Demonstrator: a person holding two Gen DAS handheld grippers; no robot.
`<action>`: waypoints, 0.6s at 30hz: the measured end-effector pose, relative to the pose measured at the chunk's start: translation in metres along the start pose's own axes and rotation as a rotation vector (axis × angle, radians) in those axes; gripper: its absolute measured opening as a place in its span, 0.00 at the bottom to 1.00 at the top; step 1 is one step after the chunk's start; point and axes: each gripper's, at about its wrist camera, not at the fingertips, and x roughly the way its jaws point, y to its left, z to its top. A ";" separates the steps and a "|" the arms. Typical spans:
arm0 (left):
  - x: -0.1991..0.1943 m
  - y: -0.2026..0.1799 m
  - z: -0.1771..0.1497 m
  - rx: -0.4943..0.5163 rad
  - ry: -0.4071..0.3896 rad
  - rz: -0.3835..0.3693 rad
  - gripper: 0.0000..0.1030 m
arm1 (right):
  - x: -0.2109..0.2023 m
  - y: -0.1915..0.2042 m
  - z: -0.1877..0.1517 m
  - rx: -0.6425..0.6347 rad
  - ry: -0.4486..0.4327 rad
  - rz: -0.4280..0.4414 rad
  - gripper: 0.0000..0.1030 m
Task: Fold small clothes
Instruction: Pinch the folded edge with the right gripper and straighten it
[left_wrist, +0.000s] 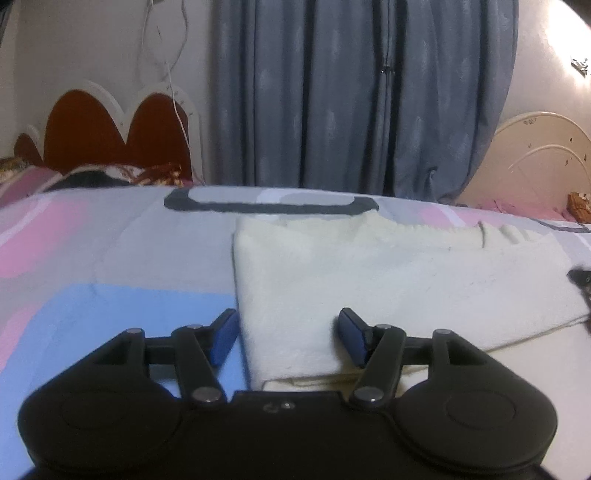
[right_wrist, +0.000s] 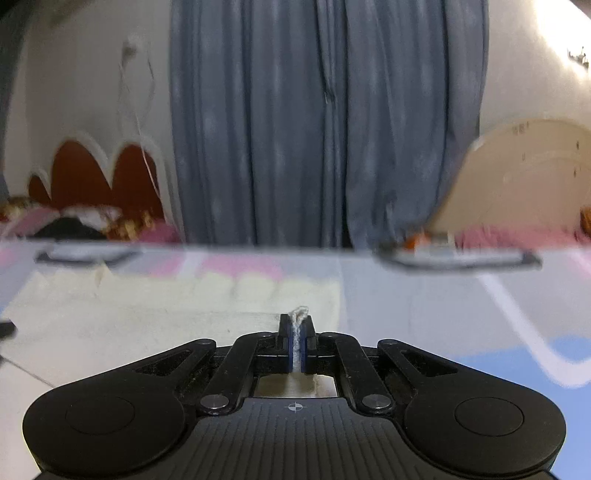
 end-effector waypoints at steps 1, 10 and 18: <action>0.001 0.001 0.001 -0.004 0.009 -0.001 0.61 | 0.001 0.000 -0.003 -0.008 -0.007 -0.002 0.02; -0.025 -0.082 0.004 0.147 -0.058 -0.086 0.61 | -0.050 0.041 -0.005 -0.070 -0.088 0.117 0.08; -0.019 -0.059 0.001 0.064 0.012 0.015 0.65 | -0.043 0.029 -0.017 -0.094 0.023 0.015 0.08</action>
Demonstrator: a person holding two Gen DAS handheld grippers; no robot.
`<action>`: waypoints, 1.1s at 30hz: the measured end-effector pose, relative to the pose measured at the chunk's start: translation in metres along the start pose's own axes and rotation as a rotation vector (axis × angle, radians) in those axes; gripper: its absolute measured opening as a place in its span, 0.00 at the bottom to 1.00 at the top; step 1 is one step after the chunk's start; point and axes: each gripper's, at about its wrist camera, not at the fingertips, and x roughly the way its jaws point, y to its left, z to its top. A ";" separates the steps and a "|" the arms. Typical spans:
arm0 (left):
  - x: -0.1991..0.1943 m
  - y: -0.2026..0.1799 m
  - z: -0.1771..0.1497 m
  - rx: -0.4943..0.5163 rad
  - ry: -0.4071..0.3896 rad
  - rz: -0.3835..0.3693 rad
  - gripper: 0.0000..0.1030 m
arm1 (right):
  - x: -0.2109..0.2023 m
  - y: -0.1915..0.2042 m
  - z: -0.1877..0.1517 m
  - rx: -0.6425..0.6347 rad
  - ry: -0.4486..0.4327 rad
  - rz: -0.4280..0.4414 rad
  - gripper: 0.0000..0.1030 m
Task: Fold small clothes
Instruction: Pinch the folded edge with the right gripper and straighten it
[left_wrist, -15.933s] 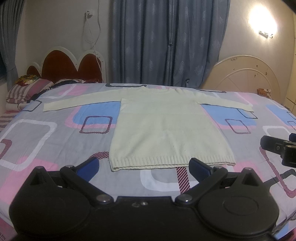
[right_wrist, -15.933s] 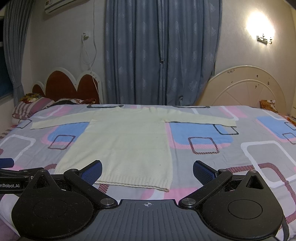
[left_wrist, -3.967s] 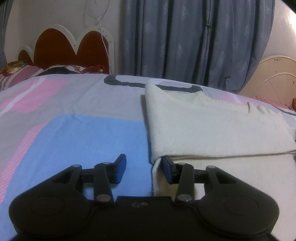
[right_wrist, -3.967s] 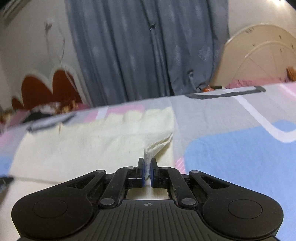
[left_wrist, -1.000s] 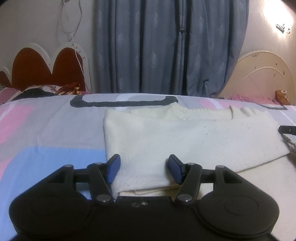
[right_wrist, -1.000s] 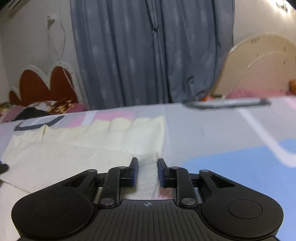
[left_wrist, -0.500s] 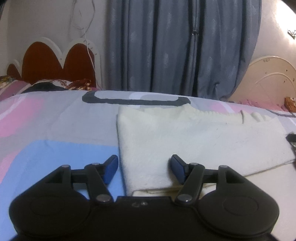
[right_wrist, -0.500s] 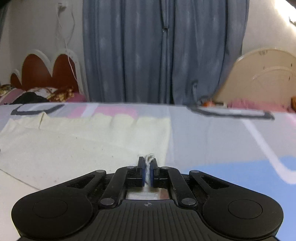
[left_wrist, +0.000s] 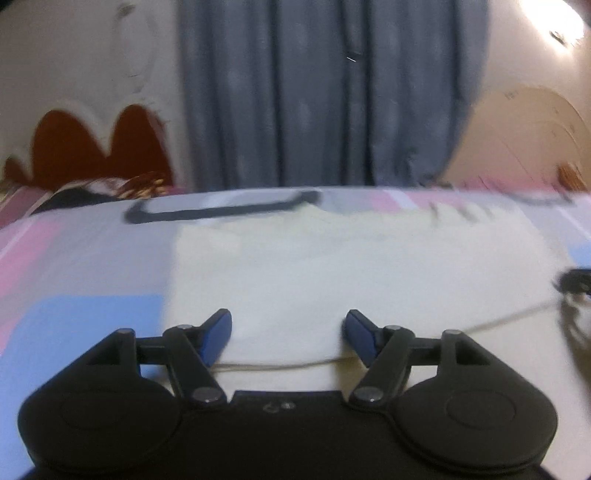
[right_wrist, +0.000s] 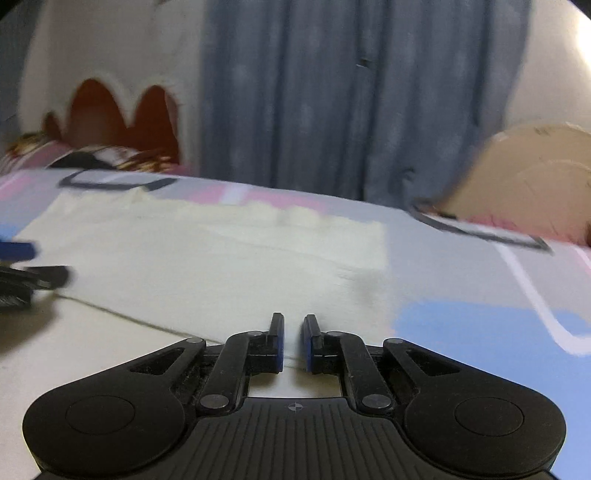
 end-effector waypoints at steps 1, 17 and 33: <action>0.002 0.006 0.000 -0.019 0.016 -0.004 0.65 | -0.006 -0.005 0.002 0.016 -0.031 -0.010 0.08; -0.023 0.010 -0.010 -0.036 -0.014 0.025 0.64 | 0.006 -0.037 0.009 0.094 -0.007 0.013 0.14; -0.140 0.035 -0.098 -0.074 0.137 0.067 0.66 | -0.125 -0.037 -0.081 0.105 0.100 0.185 0.59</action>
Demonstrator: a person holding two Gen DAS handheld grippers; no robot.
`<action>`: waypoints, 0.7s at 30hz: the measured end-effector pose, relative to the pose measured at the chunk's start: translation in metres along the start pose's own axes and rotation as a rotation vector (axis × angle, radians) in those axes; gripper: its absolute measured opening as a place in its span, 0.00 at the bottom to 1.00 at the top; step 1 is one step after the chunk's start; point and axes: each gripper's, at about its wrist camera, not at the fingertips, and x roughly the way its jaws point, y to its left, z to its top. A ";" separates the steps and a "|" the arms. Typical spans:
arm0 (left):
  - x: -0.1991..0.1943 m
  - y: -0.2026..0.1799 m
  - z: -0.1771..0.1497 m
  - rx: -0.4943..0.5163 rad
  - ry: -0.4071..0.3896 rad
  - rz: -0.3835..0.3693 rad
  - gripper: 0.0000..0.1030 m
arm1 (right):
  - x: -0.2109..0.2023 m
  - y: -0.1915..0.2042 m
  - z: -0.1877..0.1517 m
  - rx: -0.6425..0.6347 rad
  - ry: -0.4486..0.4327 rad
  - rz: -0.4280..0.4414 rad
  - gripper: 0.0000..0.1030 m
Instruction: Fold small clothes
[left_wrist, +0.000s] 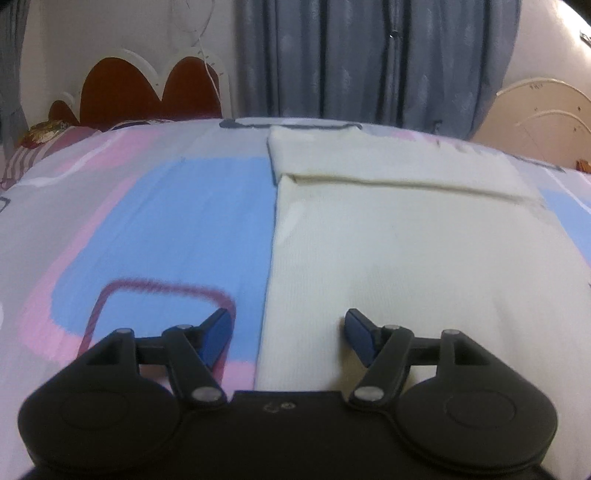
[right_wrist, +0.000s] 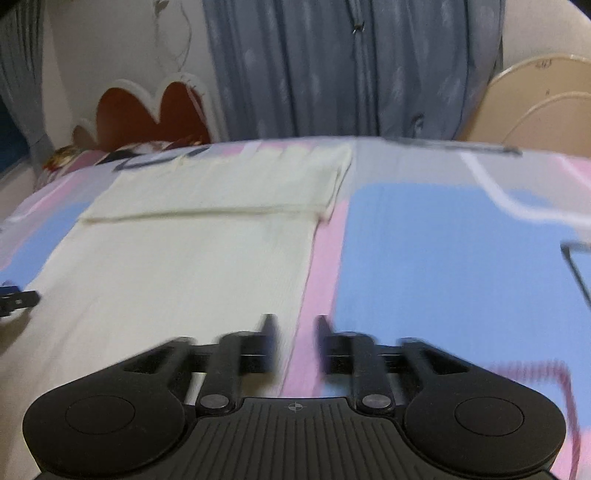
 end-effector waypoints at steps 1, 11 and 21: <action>-0.005 0.001 -0.004 -0.006 0.003 -0.005 0.66 | -0.010 0.002 -0.007 0.004 0.000 0.001 0.62; -0.043 0.015 -0.038 -0.049 0.052 -0.096 0.66 | -0.085 0.007 -0.059 0.235 0.082 0.074 0.57; -0.100 0.034 -0.089 -0.056 0.078 -0.176 0.62 | -0.143 0.026 -0.105 0.347 0.144 0.092 0.56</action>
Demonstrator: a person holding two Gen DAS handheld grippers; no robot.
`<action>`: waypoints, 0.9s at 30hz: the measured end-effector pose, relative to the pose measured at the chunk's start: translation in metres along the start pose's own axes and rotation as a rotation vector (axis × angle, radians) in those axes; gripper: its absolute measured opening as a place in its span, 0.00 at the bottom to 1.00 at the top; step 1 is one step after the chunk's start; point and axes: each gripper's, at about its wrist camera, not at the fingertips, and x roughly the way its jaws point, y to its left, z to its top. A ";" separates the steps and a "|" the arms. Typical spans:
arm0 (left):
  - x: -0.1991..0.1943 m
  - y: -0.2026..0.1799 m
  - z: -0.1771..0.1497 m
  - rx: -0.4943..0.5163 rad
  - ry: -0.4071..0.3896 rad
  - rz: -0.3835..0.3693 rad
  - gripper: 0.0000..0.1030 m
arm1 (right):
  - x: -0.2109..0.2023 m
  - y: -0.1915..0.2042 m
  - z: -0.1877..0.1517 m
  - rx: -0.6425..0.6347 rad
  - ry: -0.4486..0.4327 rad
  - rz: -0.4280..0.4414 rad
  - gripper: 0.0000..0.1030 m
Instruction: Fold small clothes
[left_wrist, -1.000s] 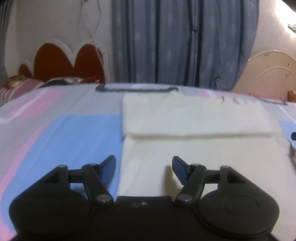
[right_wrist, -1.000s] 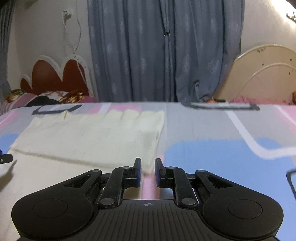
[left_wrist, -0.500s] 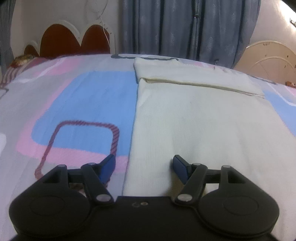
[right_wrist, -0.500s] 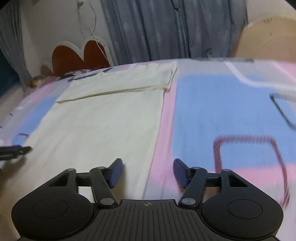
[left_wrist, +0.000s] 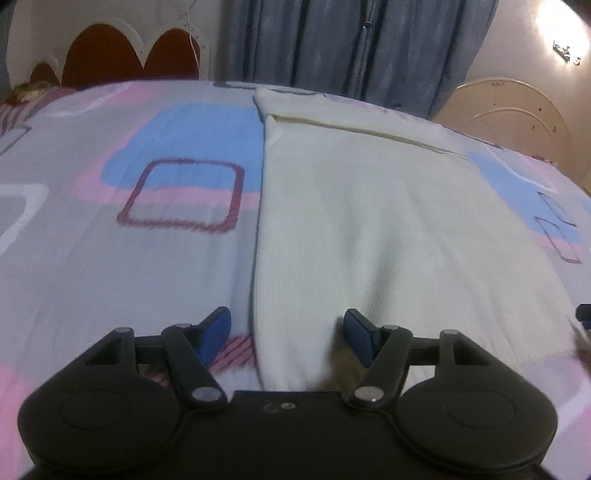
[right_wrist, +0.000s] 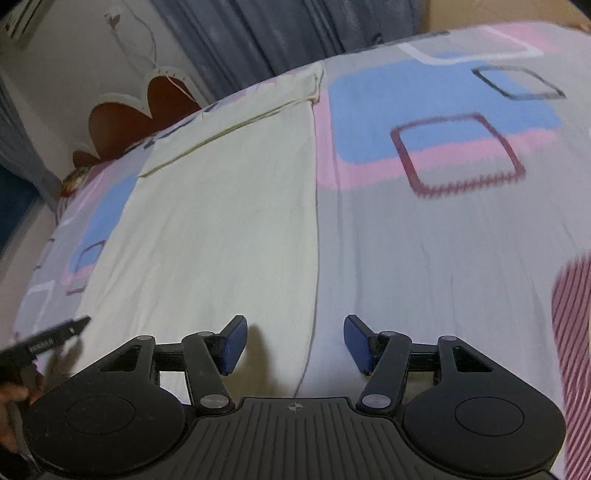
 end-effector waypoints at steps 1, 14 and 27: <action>-0.004 0.004 -0.002 -0.022 0.007 -0.017 0.62 | -0.004 -0.002 -0.005 0.025 -0.006 0.013 0.54; 0.013 0.053 0.008 -0.380 0.069 -0.316 0.47 | 0.017 -0.032 0.017 0.254 -0.051 0.189 0.41; 0.023 0.061 0.004 -0.409 0.062 -0.374 0.38 | 0.027 -0.032 0.018 0.229 0.015 0.294 0.16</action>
